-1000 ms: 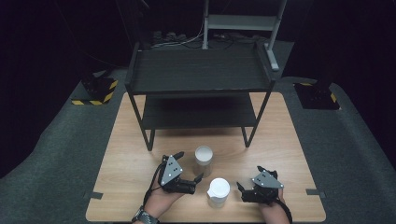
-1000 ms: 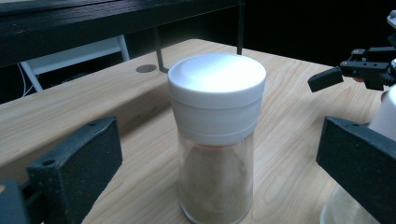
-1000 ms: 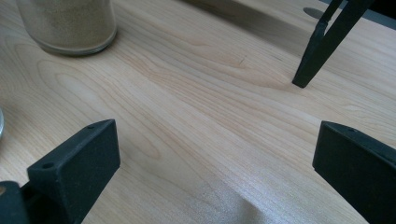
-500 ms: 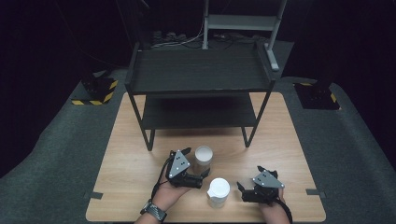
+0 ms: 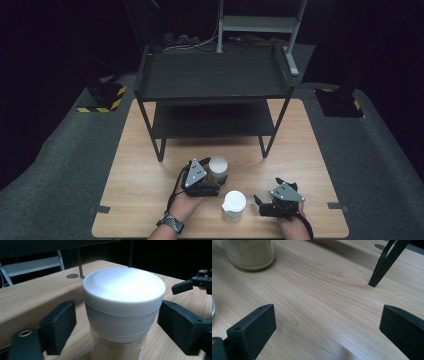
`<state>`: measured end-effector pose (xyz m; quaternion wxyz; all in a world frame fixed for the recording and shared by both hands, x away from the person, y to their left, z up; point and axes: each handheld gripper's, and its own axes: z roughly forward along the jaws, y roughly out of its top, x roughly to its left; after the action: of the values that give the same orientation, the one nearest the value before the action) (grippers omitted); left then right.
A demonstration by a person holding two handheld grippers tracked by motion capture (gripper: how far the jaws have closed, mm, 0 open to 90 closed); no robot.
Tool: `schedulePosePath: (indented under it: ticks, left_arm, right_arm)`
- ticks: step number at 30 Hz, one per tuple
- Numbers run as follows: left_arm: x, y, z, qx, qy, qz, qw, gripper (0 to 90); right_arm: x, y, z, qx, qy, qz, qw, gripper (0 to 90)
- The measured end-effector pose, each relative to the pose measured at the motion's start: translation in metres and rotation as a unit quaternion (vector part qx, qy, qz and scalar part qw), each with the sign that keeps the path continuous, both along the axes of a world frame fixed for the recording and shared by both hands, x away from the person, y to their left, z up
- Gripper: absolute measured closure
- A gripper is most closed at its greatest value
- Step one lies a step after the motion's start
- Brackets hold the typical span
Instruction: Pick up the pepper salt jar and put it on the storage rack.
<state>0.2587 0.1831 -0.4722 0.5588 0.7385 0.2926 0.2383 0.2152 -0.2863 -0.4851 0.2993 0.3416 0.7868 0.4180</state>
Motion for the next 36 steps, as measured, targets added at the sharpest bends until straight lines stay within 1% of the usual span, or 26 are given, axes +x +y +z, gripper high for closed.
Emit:
schedulePosePath:
  ticks: [5, 6, 12, 16, 21, 24, 26, 27, 30, 33, 36]
  left_arm:
    - [0.003, 0.002, -0.003, -0.007, 0.006, 0.0, 1.0, 22.9]
    - [0.004, 0.002, -0.005, -0.01, 0.006, -0.002, 0.9999, 24.6]
    - [0.008, 0.004, -0.008, -0.018, 0.009, -0.01, 0.9997, 27.9]
    - [0.009, 0.004, -0.01, -0.019, 0.008, -0.016, 0.9997, 33.2]
    - [0.007, 0.003, -0.01, -0.017, 0.001, -0.015, 0.9997, 34.3]
    - [0.008, 0.006, -0.011, -0.024, 0.004, -0.015, 0.9996, 34.4]
    - [0.005, 0.007, -0.008, -0.015, 0.003, -0.011, 0.9998, 34.4]
    - [0.005, 0.007, -0.008, -0.015, 0.003, -0.011, 0.9998, 34.4]
    - [0.002, 0.008, -0.006, -0.005, -0.003, -0.01, 0.9999, 34.5]
    - [-0.003, 0.012, -0.005, -0.011, -0.007, -0.007, 0.9999, 34.5]
    - [-0.007, 0.015, -0.002, -0.008, -0.01, -0.003, 0.9999, 34.5]
  right_arm:
    - [0.0, 0.0, 0.0, 0.001, 0.0, 0.0, 1.0, 0.0]
    - [0.0, 0.0, 0.0, 0.001, 0.0, 0.0, 1.0, 0.0]
    - [0.0, -0.001, 0.0, 0.003, 0.001, 0.0, 1.0, 0.0]
    - [0.0, -0.001, 0.0, 0.004, 0.001, 0.0, 1.0, 0.0]
    - [0.0, -0.002, 0.0, 0.005, 0.001, 0.0, 1.0, 0.0]
    - [0.0, -0.002, 0.0, 0.006, 0.001, 0.0, 1.0, 0.0]
    - [0.0, -0.002, 0.0, 0.006, 0.0, 0.001, 1.0, 0.0]
    - [0.0, -0.002, 0.0, 0.006, 0.0, 0.001, 1.0, 0.0]
    - [0.0, -0.002, 0.0, 0.006, 0.001, 0.003, 1.0, 0.0]
    - [0.0, -0.001, 0.0, 0.003, 0.0, 0.002, 1.0, 0.0]
    - [0.0, -0.001, 0.0, 0.001, 0.001, 0.001, 1.0, 0.0]
